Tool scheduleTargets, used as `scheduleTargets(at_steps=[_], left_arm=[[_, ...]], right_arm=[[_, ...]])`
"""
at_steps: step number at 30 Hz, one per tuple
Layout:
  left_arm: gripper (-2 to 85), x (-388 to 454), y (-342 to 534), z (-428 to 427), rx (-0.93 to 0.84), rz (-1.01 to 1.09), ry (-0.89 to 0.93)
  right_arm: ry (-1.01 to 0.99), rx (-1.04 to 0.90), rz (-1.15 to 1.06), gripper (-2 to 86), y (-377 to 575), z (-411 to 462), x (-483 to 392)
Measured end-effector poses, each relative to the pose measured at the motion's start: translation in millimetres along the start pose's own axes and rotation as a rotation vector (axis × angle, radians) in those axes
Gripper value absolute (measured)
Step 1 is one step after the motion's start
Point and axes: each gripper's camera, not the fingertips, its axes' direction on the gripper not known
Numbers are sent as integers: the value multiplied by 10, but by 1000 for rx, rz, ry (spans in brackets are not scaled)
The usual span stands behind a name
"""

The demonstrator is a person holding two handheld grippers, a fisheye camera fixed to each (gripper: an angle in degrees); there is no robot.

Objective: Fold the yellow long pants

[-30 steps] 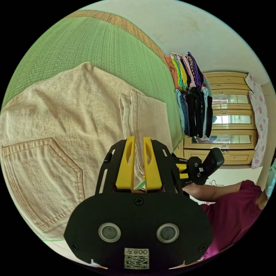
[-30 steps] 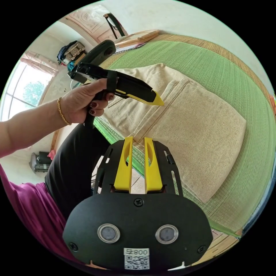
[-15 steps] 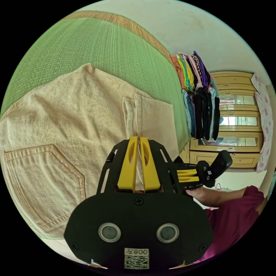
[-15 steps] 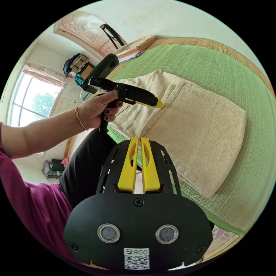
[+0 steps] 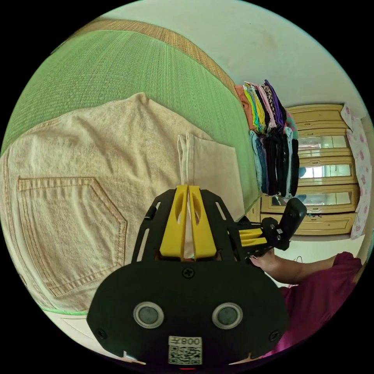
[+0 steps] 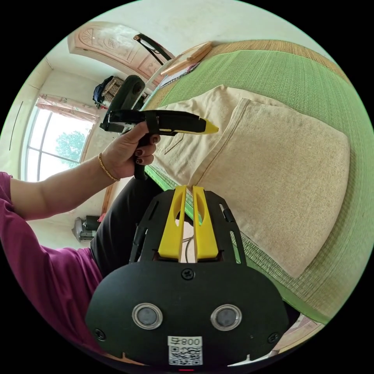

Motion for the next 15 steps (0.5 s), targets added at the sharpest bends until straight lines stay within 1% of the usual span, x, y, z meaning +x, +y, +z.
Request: scheduleTargets(at_steps=[2, 4, 8, 11, 14, 15], left_arm=[[2, 274, 17, -27, 27, 55, -21], [2, 542, 16, 42, 17, 105, -23], [2, 934, -8, 501, -126, 158, -121], [3, 1132, 5, 560, -106, 138, -94], [6, 1421, 43, 638, -103, 169, -128], [9, 1520, 43, 668, -102, 160, -127]], right_arm=[[-14, -2, 1, 17, 45, 33, 67], [-27, -7, 3, 11, 101, 99, 138], [-62, -38, -2, 4, 192, 197, 209], [-32, 1, 4, 1, 355, 48, 308], [57, 90, 99, 1, 587, -202, 629], [82, 103, 170, 1, 673, -236, 834]])
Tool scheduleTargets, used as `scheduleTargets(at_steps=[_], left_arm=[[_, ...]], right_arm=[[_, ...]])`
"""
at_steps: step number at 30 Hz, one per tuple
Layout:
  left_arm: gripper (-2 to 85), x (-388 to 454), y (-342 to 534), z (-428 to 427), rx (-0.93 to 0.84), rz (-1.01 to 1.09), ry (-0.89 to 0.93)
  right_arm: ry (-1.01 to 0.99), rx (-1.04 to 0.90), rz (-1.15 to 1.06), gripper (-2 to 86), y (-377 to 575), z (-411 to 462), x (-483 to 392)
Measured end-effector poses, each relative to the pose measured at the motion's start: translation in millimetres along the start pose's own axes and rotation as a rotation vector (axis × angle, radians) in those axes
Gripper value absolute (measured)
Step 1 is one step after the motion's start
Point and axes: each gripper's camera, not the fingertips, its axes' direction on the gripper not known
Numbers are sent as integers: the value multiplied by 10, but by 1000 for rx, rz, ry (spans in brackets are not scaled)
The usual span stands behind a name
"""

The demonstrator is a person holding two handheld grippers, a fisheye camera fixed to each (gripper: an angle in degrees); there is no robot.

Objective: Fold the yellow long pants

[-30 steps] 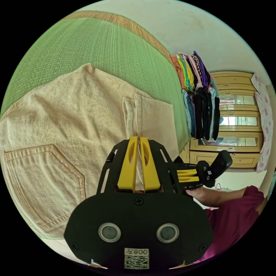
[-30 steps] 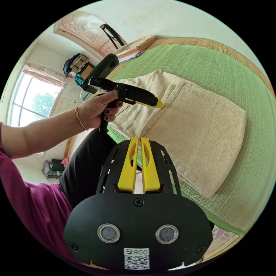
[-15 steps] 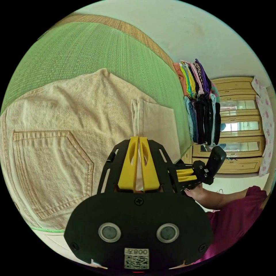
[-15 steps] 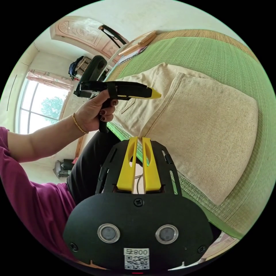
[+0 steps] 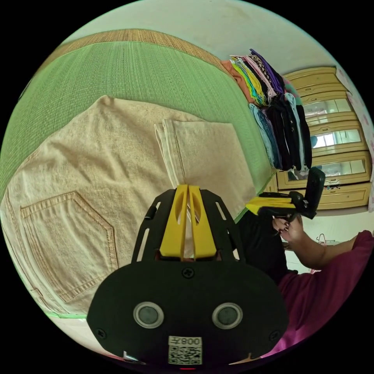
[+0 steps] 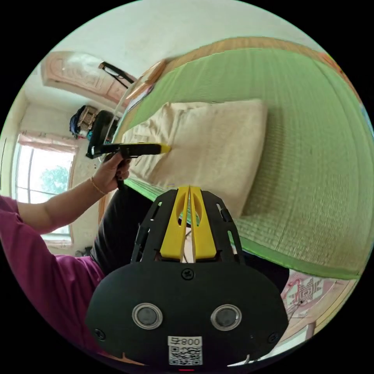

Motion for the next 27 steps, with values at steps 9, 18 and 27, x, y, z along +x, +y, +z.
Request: scheduleTargets(at_steps=[9, 18, 27], left_arm=[[69, 1590, -85, 229, -9, 236, 90], [102, 3112, -286, 1107, -142, 385, 4], [84, 3733, -378, 1150, -124, 346, -132]], right_arm=[[-131, 189, 263, 12, 500, -217, 987], [-335, 133, 432, 30, 819, 162, 1830], [-386, 120, 411, 26, 875, 274, 2100]])
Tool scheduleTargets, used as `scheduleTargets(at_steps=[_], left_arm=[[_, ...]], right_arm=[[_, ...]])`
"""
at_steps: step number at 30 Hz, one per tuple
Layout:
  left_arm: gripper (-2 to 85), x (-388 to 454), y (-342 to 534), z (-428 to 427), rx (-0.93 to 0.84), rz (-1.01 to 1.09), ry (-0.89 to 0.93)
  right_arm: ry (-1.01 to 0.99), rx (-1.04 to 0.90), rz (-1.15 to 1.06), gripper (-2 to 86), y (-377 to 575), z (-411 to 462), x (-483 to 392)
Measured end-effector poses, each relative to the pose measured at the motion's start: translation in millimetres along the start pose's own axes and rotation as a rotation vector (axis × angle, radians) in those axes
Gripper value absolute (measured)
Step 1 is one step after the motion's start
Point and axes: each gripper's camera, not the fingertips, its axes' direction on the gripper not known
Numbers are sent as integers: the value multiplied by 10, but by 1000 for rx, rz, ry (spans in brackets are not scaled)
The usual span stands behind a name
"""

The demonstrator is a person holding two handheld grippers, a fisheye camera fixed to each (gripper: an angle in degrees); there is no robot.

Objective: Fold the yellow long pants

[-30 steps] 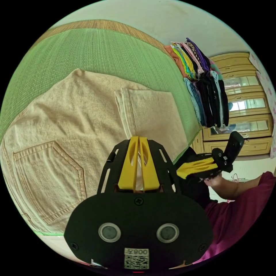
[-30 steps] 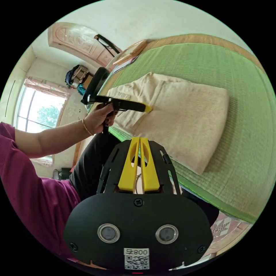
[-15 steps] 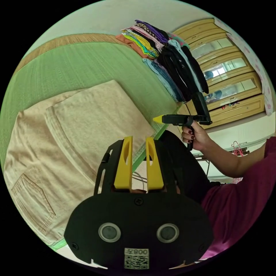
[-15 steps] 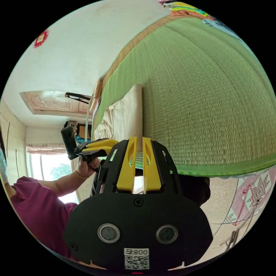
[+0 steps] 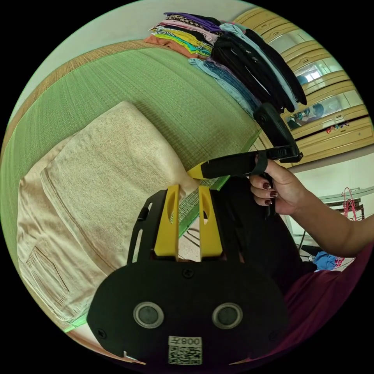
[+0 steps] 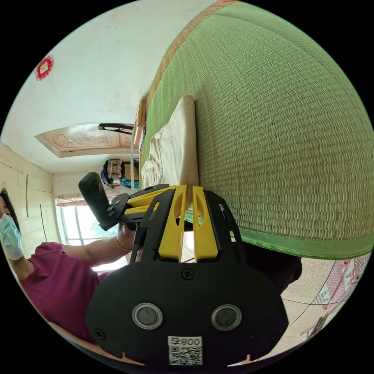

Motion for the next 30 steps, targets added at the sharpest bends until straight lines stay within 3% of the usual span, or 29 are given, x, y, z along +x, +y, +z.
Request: scheduleTargets(at_steps=[8, 12, 20, 30], left_arm=[[69, 226, -124, -202, -9, -17, -32], [48, 64, -61, -408, 19, -68, 76], [35, 69, 145, -1007, 89, -40, 116], [31, -80, 622, -1690, 106, 37, 161]], right_arm=[[22, -23, -27, 26, -47, -29, 49], [-10, -35, -48, 33, -90, -123, 35], [-28, 123, -5, 86, -467, -604, 46], [91, -32, 35, 53, -1061, -595, -258]])
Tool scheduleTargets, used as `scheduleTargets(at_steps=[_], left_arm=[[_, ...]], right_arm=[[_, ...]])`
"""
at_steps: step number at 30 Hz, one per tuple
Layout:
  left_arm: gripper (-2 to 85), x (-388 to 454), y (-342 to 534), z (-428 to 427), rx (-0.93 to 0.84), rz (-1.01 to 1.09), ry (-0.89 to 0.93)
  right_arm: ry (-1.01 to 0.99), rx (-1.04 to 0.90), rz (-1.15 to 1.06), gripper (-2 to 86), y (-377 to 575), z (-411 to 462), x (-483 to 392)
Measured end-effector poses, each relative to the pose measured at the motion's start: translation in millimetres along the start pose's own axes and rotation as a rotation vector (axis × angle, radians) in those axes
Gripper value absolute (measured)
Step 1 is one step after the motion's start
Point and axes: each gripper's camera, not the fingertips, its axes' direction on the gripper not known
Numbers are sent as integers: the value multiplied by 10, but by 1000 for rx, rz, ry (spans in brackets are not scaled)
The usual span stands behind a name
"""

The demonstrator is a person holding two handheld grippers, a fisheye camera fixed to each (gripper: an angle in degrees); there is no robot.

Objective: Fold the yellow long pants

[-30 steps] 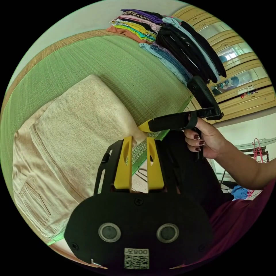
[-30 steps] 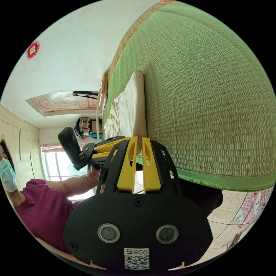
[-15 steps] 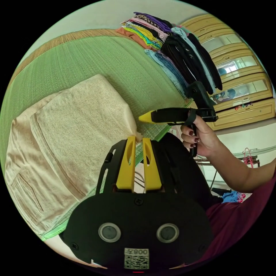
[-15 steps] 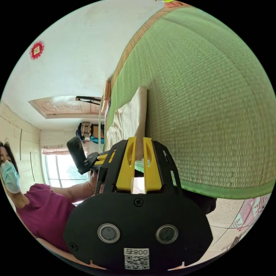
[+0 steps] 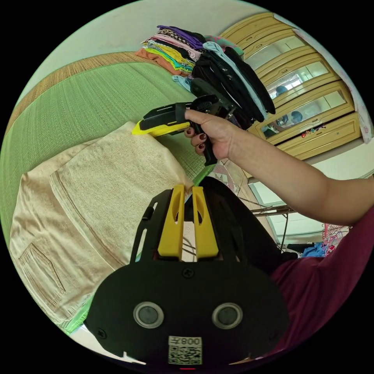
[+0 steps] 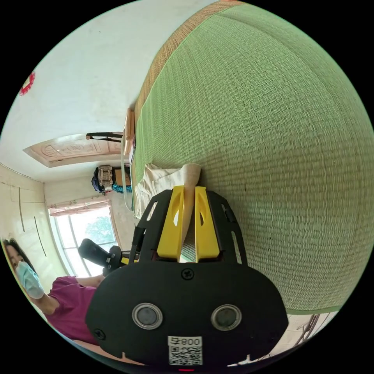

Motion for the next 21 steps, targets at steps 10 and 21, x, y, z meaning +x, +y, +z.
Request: scheduleTargets(at_steps=[10, 21], left_arm=[[29, -313, 574, -1100, 103, 67, 160], [27, -1620, 2516, -3386, 389, -71, 220]], right_arm=[[2, 199, 30, 25, 463, -882, -593], [-107, 231, -132, 28, 582, -1053, -2292]])
